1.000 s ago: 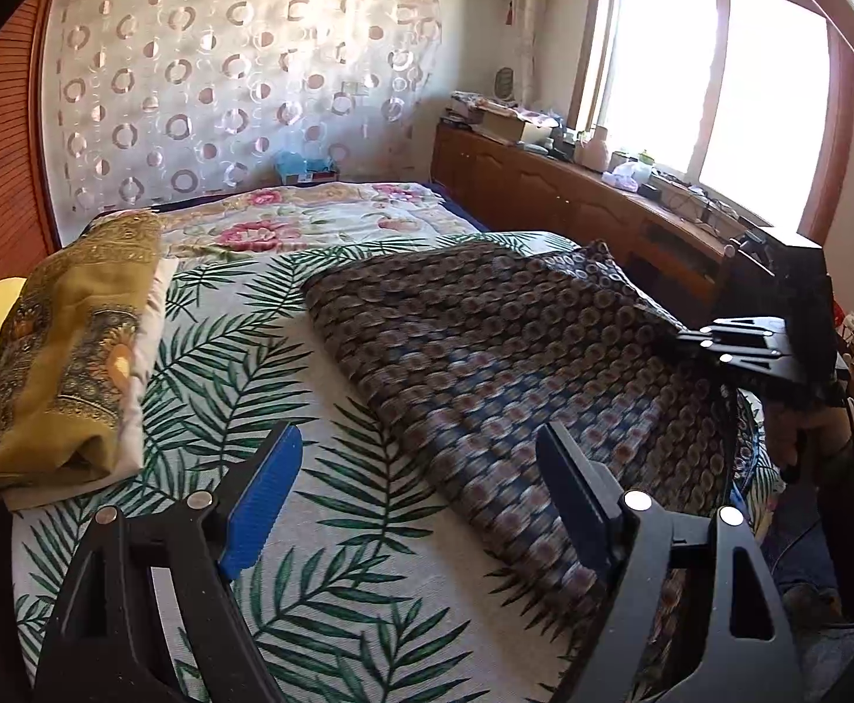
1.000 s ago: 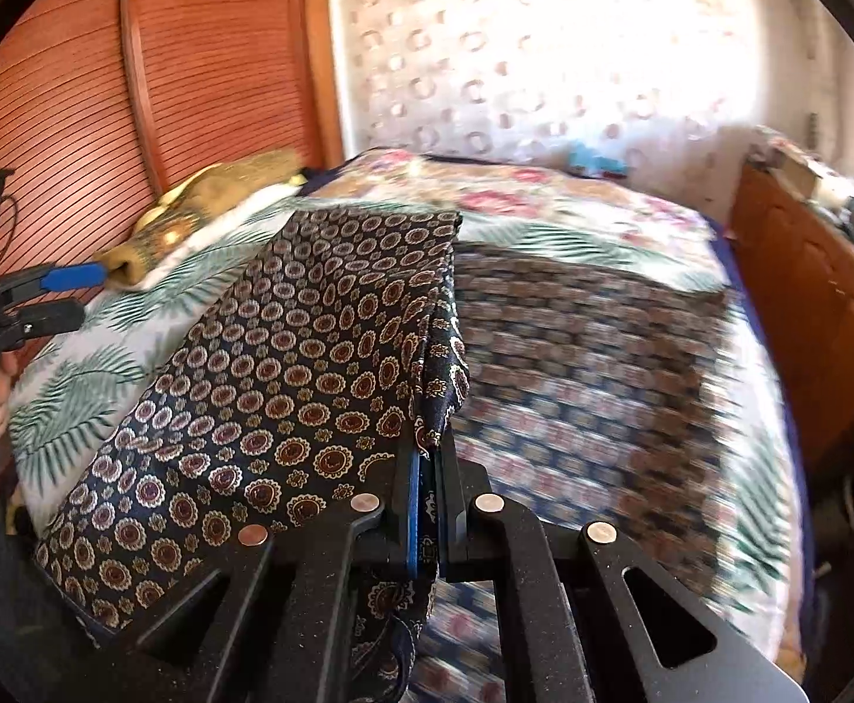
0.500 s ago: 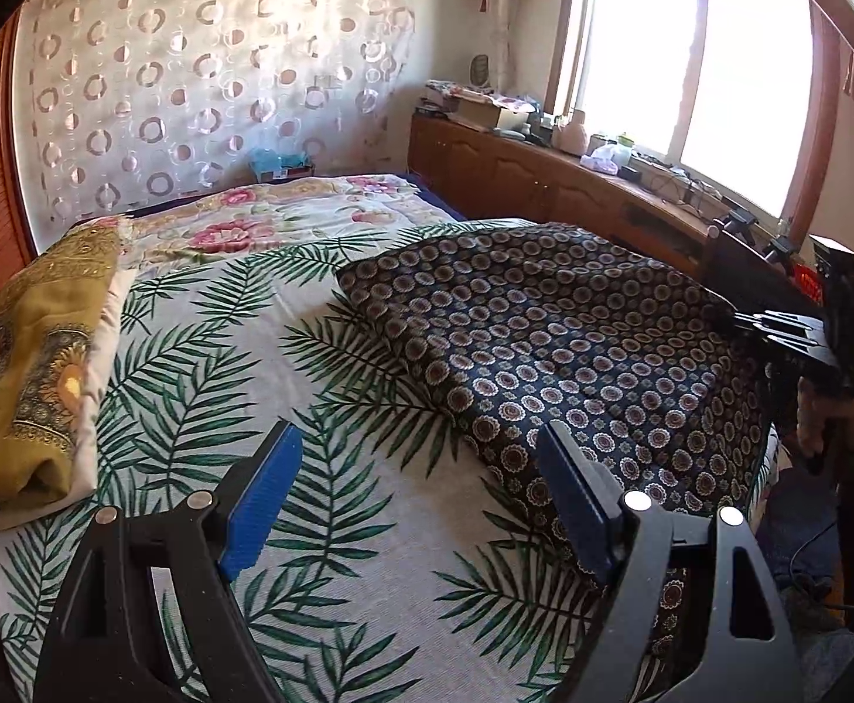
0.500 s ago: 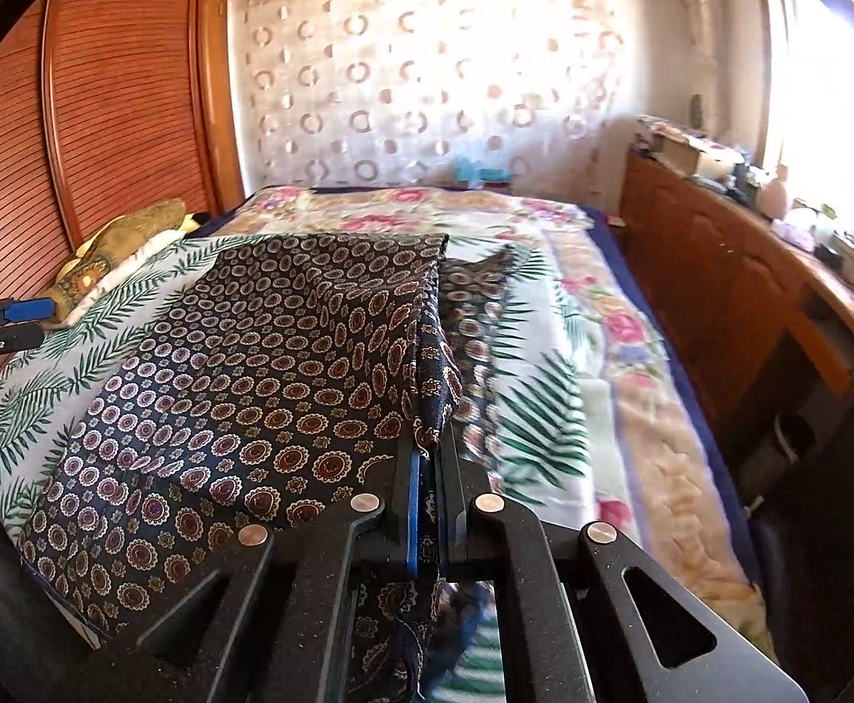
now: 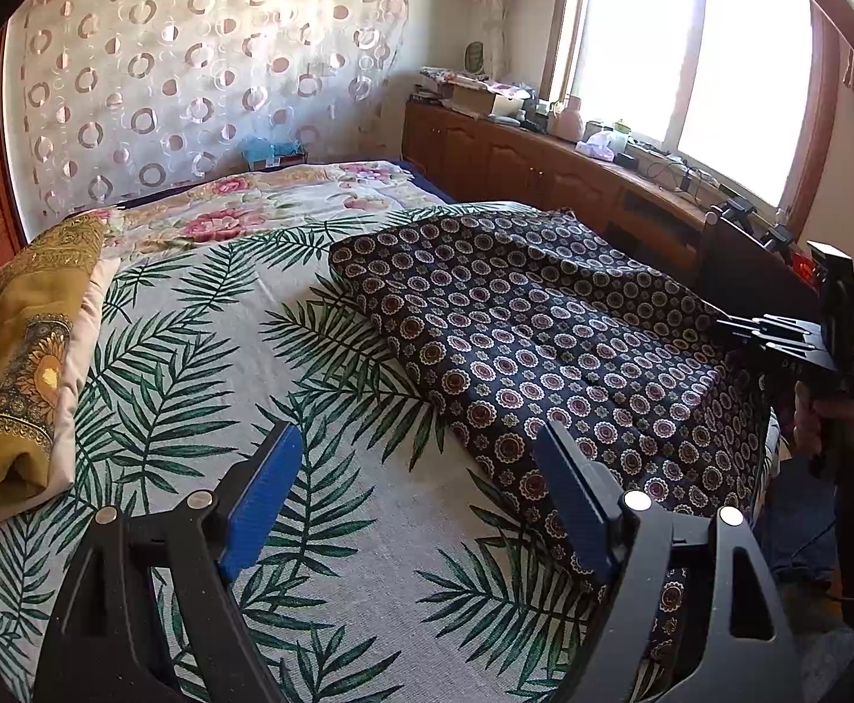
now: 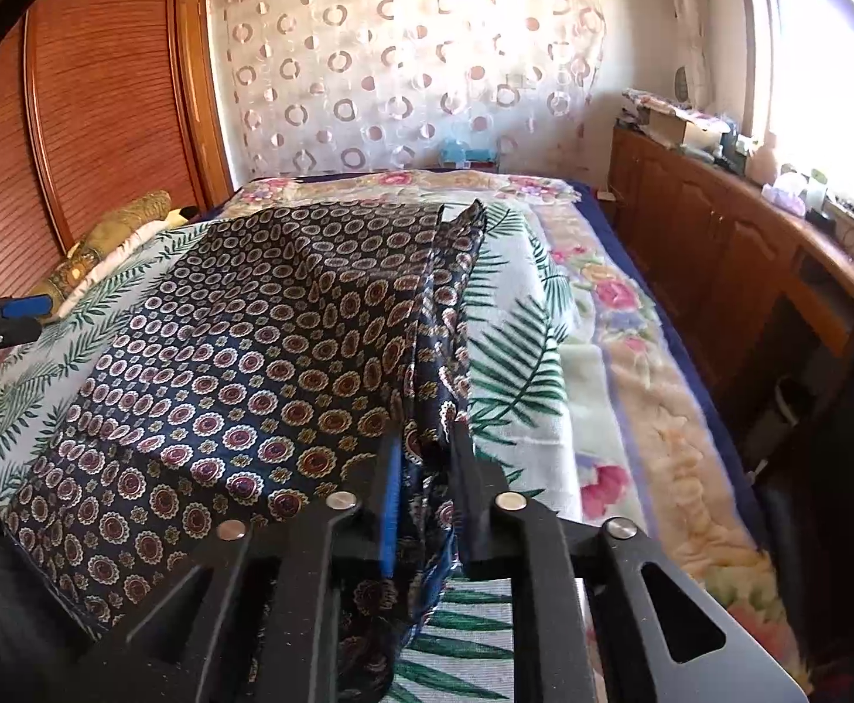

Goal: Fold small clothes
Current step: 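Grasp the folded robe's edge with the right tool and press it flat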

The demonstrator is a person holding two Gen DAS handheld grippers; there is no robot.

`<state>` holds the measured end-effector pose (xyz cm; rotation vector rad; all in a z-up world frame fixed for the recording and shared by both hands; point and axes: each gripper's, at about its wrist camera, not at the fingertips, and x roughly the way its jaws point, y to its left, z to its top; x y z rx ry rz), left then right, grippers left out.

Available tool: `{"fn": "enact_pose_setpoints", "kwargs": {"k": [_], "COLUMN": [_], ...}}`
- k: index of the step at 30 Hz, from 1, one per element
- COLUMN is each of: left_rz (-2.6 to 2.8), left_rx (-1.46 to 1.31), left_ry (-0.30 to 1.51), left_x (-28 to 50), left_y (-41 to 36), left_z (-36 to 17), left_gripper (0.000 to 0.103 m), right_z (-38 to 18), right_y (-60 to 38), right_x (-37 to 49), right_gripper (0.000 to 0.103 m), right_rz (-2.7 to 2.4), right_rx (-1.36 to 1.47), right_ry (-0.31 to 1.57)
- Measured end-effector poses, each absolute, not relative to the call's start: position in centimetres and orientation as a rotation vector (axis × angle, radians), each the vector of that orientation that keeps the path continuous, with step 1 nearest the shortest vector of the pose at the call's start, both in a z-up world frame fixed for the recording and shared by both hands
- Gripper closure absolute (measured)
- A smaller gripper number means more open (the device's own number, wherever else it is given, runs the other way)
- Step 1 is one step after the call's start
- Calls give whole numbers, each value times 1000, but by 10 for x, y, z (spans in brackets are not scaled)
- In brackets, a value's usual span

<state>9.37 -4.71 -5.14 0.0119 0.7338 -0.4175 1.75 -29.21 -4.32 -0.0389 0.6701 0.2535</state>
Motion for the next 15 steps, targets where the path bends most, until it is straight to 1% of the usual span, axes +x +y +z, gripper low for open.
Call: {"fn": "enact_pose_setpoints", "kwargs": {"k": [1,3,4,5,7,15], "left_rz": [-418,-421,-421,-423,-426,-432], "left_rx": [12,12,12,12,11,-20], "left_ry": [736,741,742,744,746,772], "left_x": [94,94,94,94,94,101], "left_y": [-48,-49,-50,-50,-51,-48], "left_z": [-52,-54,-54,-55,-55,-63], "left_gripper": [20,20,20,20,20,20], "right_z": [-42,-42,-43,-43,-47,-59], "right_y": [-292,-290,-293,-298,-300,-302], "right_x": [17,16,16,18,23,35], "right_gripper": [85,78,70,66,64,62], "right_rz": [254,246,243,245,243,234], "right_rx": [-38,-37,-34,-26,-13,0], "right_ry": [669,668,669,670,681,749]}}
